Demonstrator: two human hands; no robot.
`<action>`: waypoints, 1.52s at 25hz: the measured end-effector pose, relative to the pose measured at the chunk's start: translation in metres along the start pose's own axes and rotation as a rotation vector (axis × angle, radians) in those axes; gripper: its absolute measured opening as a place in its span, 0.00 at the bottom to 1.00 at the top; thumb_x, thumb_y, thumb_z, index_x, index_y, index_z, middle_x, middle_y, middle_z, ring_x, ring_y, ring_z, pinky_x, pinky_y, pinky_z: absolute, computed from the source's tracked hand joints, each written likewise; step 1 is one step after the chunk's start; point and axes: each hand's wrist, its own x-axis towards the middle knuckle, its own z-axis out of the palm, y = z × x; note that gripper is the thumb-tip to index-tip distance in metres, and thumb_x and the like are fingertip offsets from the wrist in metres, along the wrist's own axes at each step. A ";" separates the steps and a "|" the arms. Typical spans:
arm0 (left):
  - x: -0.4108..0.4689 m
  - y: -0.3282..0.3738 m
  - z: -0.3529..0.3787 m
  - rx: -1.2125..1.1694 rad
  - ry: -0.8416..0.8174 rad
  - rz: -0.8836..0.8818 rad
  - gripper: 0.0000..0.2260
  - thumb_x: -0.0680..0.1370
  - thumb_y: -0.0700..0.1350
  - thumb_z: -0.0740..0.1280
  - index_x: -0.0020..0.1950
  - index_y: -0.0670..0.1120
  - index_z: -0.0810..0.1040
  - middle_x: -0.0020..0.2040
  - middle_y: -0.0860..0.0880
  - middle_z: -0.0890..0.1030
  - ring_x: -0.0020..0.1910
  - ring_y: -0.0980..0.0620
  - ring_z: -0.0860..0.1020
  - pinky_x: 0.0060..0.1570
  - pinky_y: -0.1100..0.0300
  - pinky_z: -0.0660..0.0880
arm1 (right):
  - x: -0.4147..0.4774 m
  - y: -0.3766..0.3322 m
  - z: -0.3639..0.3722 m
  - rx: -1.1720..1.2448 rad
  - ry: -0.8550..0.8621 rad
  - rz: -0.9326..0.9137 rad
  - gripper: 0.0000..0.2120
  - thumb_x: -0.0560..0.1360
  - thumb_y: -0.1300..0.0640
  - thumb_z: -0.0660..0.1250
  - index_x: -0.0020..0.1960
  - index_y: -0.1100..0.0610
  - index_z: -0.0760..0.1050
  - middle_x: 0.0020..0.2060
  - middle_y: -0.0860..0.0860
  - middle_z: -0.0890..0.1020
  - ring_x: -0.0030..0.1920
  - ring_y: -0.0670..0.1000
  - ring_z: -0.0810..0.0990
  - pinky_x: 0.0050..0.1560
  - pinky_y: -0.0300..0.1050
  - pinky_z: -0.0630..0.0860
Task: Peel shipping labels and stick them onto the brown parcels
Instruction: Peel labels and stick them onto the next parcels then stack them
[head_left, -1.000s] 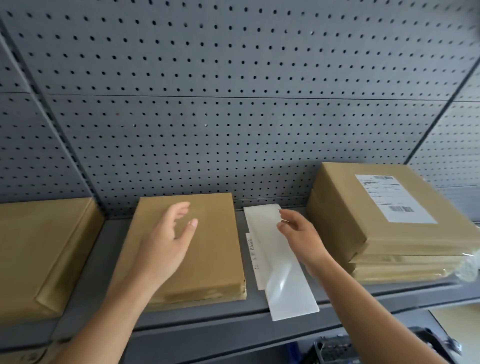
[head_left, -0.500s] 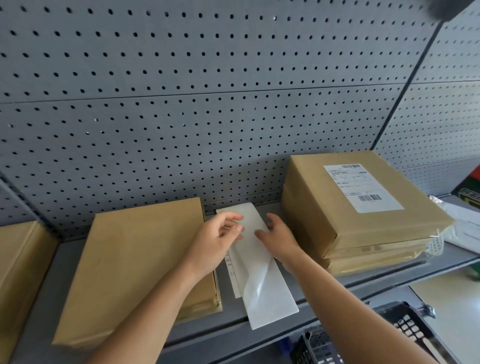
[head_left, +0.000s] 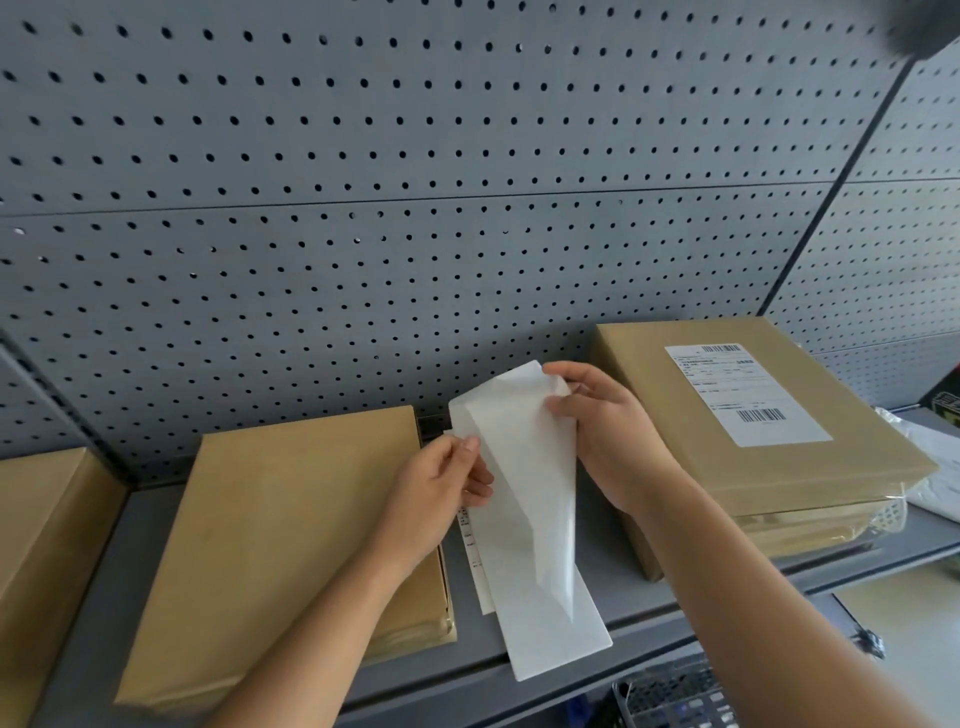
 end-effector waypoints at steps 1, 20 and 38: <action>0.001 0.002 -0.001 -0.044 0.001 -0.040 0.21 0.85 0.51 0.59 0.52 0.33 0.78 0.47 0.36 0.84 0.43 0.46 0.84 0.47 0.53 0.82 | -0.006 -0.009 -0.001 0.074 -0.038 -0.014 0.15 0.76 0.71 0.63 0.56 0.57 0.80 0.50 0.60 0.78 0.50 0.59 0.78 0.56 0.60 0.74; 0.001 0.022 0.007 0.057 -0.037 0.136 0.11 0.81 0.50 0.68 0.55 0.43 0.83 0.50 0.44 0.87 0.50 0.43 0.85 0.52 0.39 0.81 | -0.037 0.015 -0.018 -0.099 0.030 0.051 0.08 0.80 0.61 0.62 0.57 0.59 0.78 0.53 0.61 0.84 0.55 0.63 0.83 0.61 0.60 0.79; 0.013 0.030 -0.001 -0.527 -0.041 -0.391 0.16 0.83 0.50 0.65 0.65 0.41 0.81 0.59 0.39 0.85 0.59 0.40 0.84 0.53 0.49 0.80 | -0.049 0.008 -0.009 -0.168 -0.288 0.079 0.23 0.78 0.74 0.61 0.67 0.52 0.73 0.56 0.57 0.85 0.57 0.59 0.84 0.57 0.59 0.79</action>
